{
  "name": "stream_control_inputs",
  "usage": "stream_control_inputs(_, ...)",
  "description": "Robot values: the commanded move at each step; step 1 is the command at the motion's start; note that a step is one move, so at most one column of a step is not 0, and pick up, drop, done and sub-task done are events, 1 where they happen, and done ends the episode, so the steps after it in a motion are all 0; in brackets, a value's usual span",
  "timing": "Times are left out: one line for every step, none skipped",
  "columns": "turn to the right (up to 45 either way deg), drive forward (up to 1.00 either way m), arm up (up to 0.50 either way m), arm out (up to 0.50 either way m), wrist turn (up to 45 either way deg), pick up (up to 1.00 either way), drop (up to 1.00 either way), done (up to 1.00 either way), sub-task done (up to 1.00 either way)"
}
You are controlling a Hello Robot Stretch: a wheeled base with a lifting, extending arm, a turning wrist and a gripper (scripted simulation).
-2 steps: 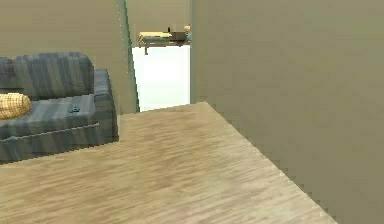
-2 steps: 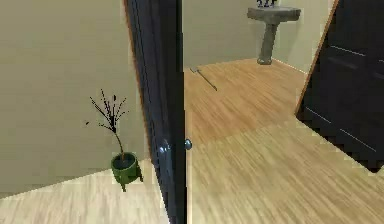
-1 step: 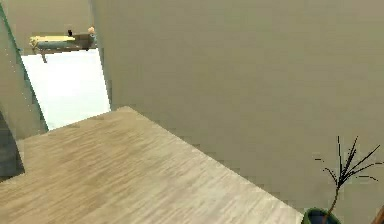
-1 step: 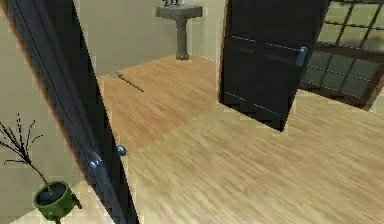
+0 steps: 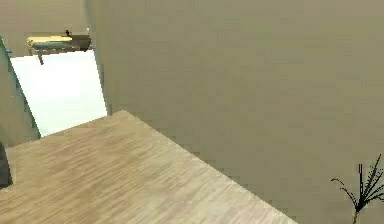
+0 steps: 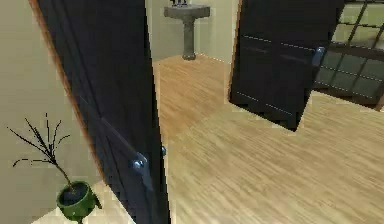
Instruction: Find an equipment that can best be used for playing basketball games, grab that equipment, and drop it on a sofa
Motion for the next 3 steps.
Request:
stream_control_inputs(-36.0, 0.0, 0.0, 0.0, 0.0, 0.0, 0.0, 0.0, 0.0)
stream_control_inputs(0.0, 1.0, 0.0, 0.0, 0.0, 0.0, 0.0, 0.0, 0.0)
stream_control_inputs(0.0, 1.0, 0.0, 0.0, 0.0, 0.0, 0.0, 0.0, 0.0)
